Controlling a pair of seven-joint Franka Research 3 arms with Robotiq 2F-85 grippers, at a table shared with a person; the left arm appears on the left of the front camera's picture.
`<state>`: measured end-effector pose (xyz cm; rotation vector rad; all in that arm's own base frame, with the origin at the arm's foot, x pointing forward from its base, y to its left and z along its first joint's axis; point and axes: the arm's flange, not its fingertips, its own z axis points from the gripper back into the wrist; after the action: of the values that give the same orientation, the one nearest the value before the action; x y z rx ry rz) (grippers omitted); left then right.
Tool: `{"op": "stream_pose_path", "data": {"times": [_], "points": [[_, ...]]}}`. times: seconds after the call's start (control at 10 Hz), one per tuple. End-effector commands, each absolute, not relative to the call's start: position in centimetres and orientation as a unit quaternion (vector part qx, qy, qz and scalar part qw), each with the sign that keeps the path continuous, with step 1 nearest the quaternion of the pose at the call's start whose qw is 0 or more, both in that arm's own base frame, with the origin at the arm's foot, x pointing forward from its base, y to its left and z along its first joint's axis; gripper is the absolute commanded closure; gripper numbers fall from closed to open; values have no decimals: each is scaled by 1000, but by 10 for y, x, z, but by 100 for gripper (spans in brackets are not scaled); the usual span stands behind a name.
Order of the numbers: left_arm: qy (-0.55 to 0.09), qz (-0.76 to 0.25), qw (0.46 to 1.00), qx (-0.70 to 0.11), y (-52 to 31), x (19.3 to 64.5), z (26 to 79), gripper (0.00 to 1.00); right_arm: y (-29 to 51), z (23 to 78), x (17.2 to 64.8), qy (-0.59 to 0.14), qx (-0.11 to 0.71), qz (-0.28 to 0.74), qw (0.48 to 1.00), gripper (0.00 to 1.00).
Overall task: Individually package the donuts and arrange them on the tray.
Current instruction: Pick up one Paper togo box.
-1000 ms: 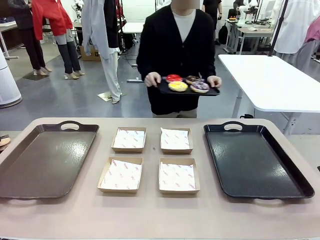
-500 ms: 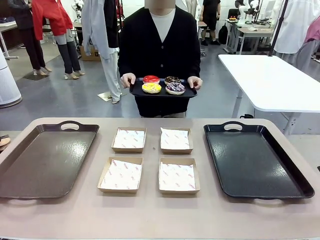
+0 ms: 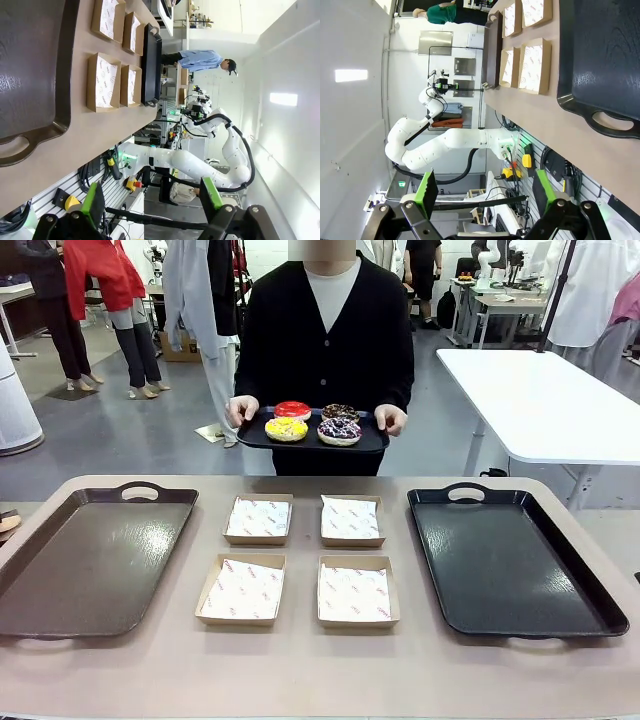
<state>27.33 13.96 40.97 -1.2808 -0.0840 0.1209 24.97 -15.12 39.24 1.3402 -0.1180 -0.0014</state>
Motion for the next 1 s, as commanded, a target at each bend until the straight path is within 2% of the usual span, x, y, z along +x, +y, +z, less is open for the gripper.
{"op": "stream_pose_path", "data": {"times": [0.0,0.9], "points": [[-37,59,798,-599,139,273,410,0,-152,393,248,-57,622,-1,781,0],[-37,59,798,-599,139,273,410,0,-152,393,248,-57,622,-1,781,0]]}}
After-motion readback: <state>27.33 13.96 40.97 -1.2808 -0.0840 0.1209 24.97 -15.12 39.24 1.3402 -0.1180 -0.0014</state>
